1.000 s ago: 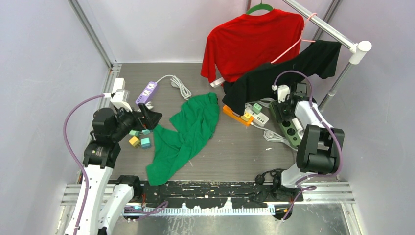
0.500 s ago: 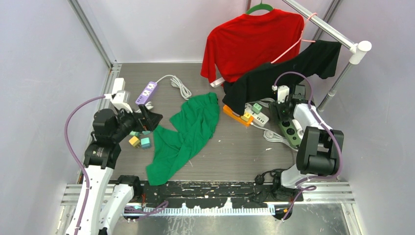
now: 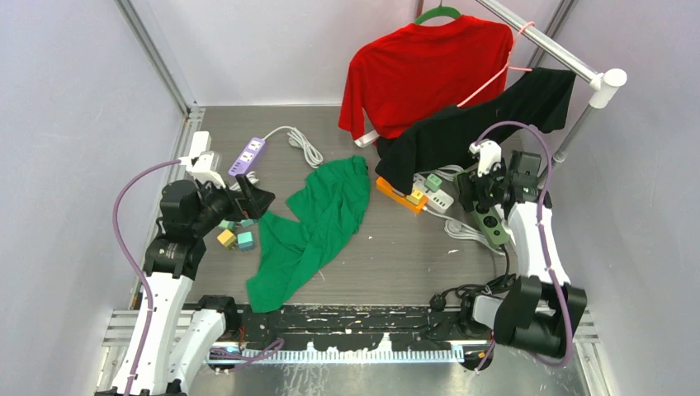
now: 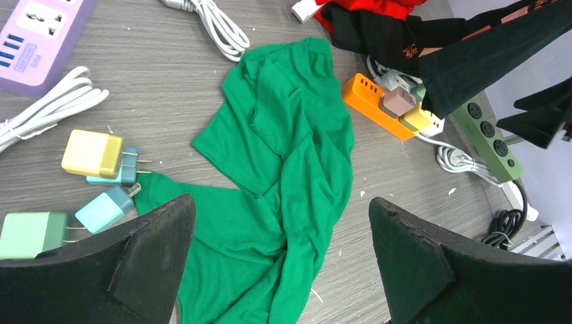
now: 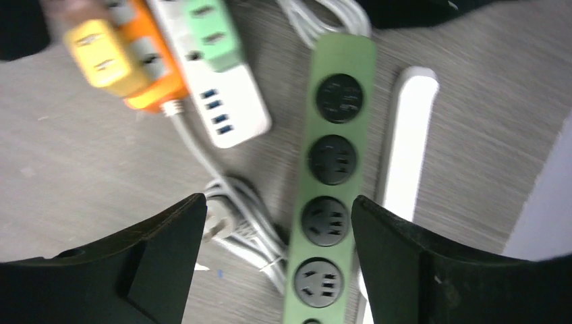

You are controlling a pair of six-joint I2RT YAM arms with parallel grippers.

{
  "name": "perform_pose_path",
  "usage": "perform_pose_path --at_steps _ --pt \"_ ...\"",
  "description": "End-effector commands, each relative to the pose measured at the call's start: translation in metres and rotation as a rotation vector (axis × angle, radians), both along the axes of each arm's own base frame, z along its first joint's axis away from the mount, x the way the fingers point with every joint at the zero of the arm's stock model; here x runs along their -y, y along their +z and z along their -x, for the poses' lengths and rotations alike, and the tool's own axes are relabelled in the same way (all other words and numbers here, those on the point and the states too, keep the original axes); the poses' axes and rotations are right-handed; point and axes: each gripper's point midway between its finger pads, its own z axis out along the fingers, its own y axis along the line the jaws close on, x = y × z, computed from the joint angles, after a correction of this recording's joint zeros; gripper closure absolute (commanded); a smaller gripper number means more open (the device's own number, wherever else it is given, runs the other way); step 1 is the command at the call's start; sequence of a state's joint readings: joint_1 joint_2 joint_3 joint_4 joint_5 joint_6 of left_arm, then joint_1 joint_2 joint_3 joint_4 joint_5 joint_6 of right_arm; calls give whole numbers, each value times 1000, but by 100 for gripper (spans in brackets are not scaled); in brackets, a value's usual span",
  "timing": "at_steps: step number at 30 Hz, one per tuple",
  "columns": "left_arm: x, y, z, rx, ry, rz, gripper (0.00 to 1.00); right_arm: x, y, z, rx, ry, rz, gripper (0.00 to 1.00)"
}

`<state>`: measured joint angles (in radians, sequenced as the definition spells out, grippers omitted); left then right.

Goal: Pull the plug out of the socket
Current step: Place the socket at the center of the board.

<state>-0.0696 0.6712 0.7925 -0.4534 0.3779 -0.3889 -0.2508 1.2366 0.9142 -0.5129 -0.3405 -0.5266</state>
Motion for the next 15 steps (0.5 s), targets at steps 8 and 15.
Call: perform_pose_path --at_steps 8,15 --pt "2 0 -8 6 -14 7 2 -123 42 59 238 742 -301 0" --pt "6 2 -6 12 -35 25 2 -133 -5 6 110 648 -48 0"
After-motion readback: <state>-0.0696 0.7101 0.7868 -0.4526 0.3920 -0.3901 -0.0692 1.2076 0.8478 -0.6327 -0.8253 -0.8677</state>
